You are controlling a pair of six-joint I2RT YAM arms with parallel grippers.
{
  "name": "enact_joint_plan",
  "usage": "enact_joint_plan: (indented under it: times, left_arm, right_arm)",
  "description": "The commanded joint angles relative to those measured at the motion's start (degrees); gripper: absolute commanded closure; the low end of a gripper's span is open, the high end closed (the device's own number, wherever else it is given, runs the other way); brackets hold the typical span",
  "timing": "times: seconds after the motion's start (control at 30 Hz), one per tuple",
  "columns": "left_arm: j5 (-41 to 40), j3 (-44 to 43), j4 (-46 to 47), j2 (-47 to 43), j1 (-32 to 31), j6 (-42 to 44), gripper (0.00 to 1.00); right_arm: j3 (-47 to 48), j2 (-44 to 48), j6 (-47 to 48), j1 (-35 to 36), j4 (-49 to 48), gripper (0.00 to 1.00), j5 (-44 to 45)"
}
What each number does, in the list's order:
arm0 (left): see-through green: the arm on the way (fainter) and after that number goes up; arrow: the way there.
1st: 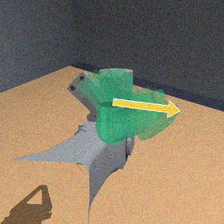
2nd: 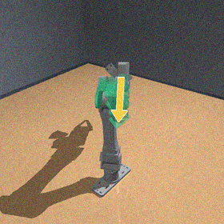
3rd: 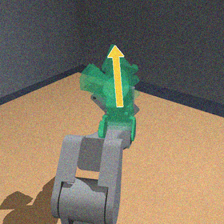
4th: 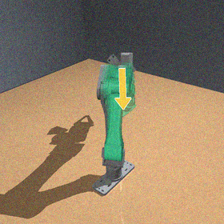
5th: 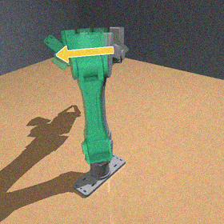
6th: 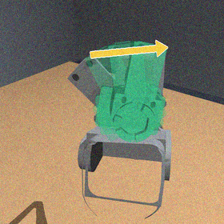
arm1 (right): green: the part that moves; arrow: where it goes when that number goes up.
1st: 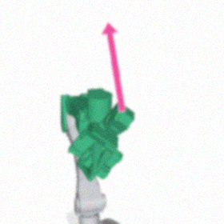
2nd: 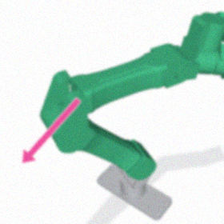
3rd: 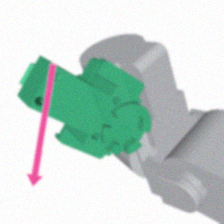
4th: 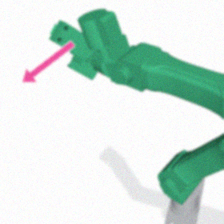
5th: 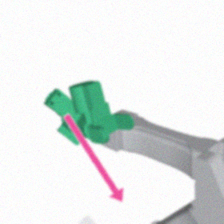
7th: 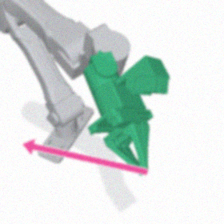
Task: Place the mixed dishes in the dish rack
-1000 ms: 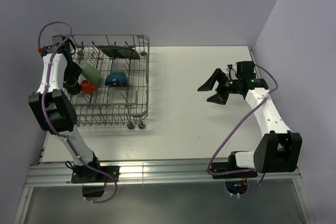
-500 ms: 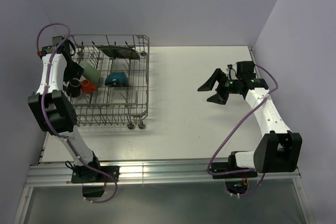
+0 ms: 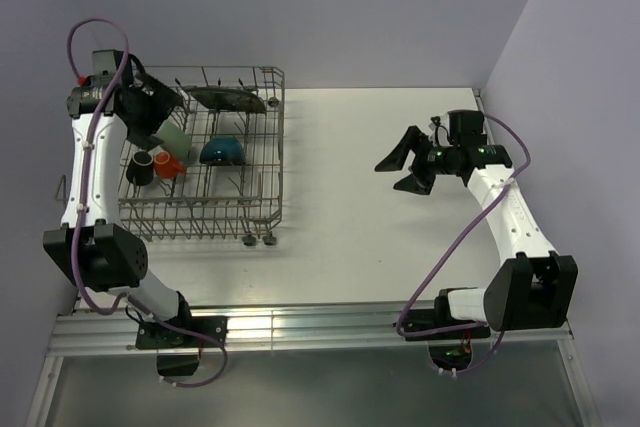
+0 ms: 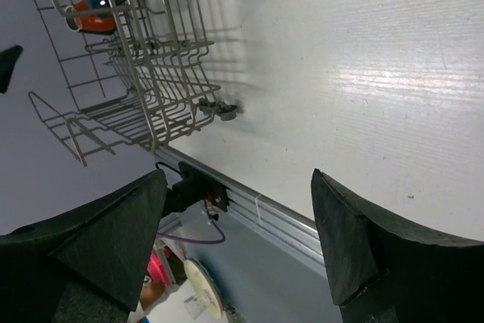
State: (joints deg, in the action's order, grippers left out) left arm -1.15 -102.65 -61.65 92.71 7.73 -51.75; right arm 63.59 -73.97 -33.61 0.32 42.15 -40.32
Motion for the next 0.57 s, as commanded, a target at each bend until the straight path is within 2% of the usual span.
enact_joint_plan:
  times: [0.0,0.1,0.27,0.37,0.53]
  left_arm:
    - [11.0,-1.8,5.8,-1.9,-5.7,-3.7,0.01]
    - [15.9,-3.6,9.3,-1.4,-11.7,-4.2,0.01]
    - [27.0,-4.7,17.7,0.2,-17.6,-4.8,0.01]
    - [31.1,-5.1,19.2,0.5,-19.9,-4.3,0.01]
    - [36.6,-1.2,23.1,-1.4,-24.2,-3.4,0.01]
  right_arm:
    - [3.6,2.3,2.0,1.3,1.8,0.15,0.9]
    - [5.0,2.5,2.6,1.4,3.8,0.15,1.4]
    - [6.7,4.0,3.0,1.4,6.0,0.14,2.9]
    - [5.0,5.1,1.8,1.4,6.0,0.14,1.5]
    - [-0.8,8.0,0.1,1.5,4.2,0.14,0.1]
